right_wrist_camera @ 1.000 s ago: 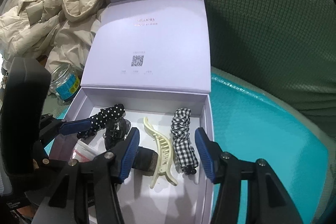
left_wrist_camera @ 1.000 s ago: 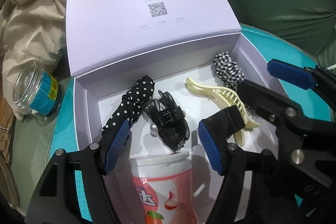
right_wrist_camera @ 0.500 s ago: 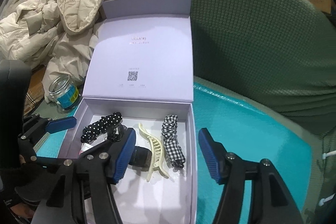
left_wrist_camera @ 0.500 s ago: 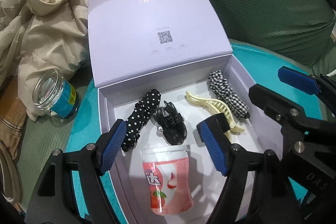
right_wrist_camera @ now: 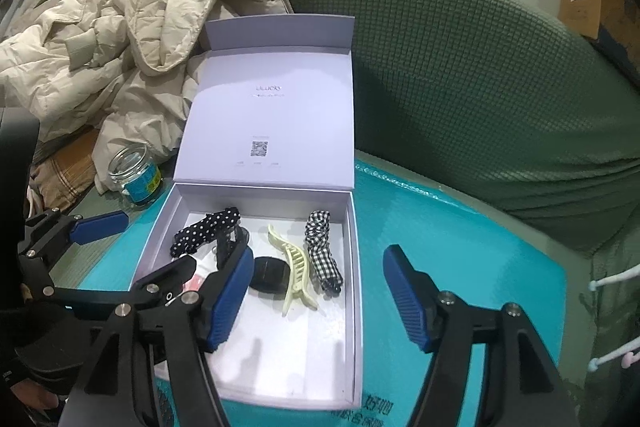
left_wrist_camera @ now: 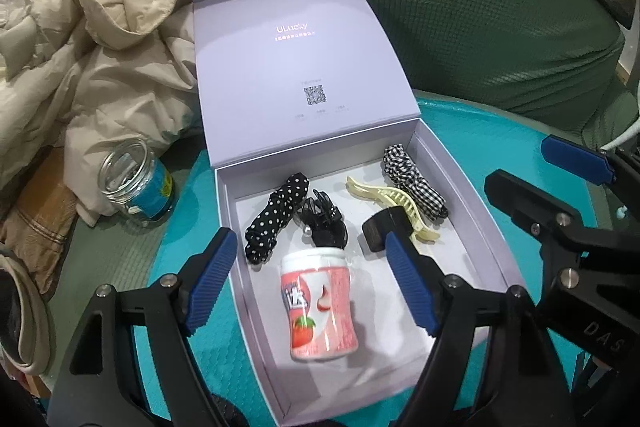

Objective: Organize objects
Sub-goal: 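Withdraw both tools up and away from the gift box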

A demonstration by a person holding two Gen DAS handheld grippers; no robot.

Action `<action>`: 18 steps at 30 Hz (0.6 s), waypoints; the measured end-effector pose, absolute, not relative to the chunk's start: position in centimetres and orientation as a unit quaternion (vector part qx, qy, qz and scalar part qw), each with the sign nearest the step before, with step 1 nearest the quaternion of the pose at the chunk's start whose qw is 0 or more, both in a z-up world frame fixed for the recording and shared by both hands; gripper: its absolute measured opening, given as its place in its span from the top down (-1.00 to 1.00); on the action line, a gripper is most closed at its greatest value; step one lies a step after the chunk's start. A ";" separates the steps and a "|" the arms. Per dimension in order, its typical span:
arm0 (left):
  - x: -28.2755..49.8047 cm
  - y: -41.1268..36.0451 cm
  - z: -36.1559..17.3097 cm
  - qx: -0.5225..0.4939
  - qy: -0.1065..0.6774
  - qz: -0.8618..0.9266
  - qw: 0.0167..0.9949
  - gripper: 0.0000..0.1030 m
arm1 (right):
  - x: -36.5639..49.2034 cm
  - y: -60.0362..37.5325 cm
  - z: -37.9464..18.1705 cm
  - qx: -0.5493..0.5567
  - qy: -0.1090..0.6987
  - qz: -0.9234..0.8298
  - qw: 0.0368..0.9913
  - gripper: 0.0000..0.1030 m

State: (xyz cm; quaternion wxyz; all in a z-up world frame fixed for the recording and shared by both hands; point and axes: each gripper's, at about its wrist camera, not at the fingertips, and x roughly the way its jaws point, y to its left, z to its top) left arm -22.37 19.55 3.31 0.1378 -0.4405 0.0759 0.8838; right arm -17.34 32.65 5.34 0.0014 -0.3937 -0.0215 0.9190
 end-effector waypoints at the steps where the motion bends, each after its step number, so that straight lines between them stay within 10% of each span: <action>1: -22.2 19.6 3.4 -0.439 0.075 0.885 0.138 -0.49 | -16.9 32.6 5.6 -0.391 -0.022 0.920 0.001 -0.33; 18: -16.7 16.3 6.5 -0.408 0.051 0.904 0.116 -0.50 | -11.0 31.5 7.7 -0.373 -0.024 0.927 0.016 -0.33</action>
